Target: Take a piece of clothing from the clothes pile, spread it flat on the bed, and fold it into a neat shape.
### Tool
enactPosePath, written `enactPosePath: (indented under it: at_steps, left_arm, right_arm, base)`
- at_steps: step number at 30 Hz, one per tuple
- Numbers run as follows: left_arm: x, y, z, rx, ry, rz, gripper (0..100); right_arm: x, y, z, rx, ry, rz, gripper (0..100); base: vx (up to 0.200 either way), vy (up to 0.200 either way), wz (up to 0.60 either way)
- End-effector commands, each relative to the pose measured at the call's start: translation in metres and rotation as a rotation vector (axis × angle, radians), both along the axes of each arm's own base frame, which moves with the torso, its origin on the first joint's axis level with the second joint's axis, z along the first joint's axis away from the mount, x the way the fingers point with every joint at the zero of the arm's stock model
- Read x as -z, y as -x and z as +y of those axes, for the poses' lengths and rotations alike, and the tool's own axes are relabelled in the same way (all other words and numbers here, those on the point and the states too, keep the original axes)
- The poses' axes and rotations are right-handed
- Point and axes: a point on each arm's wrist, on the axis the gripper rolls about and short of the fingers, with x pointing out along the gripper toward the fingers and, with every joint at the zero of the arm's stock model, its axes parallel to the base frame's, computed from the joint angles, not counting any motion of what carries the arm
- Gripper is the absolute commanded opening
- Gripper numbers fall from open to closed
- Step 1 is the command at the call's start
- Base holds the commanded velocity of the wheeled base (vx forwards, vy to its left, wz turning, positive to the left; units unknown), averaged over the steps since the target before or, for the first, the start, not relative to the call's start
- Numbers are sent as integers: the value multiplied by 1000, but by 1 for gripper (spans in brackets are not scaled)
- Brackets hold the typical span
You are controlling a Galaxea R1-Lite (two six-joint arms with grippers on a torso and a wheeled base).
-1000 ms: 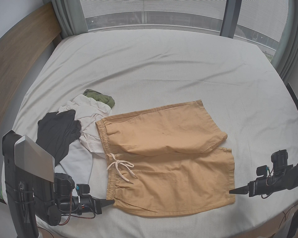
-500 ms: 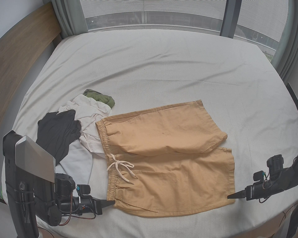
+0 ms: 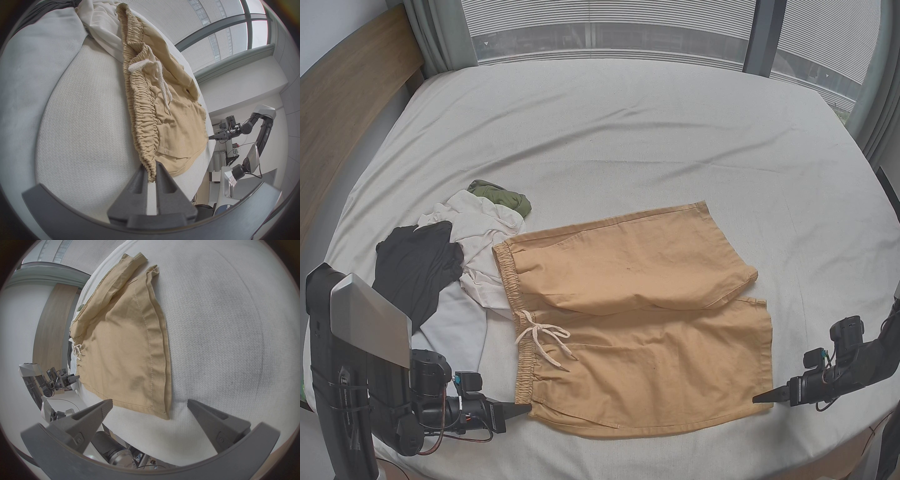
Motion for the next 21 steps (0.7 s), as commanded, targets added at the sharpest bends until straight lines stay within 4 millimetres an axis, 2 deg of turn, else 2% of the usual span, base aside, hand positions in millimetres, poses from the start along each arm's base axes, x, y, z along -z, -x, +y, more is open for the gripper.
enactPosePath:
  at_steps: [1, 6, 7, 21]
  left_arm:
    - [0, 0, 0, 1, 2, -4, 0]
    - [0, 0, 0, 1, 0, 0, 0]
    - [0, 0, 0, 1, 2, -4, 0]
    - [0, 1, 0, 1, 0, 0, 0]
  right_arm:
    - [8, -1, 1, -2, -4, 26, 100]
    - [7, -3, 1, 2, -6, 21, 100]
    - [7, -3, 1, 2, -6, 19, 0]
    - [5, -3, 6, -11, -10, 0, 0]
  base:
    - [0, 0, 0]
    - [0, 0, 0]
    - [0, 0, 0]
    - [0, 0, 0]
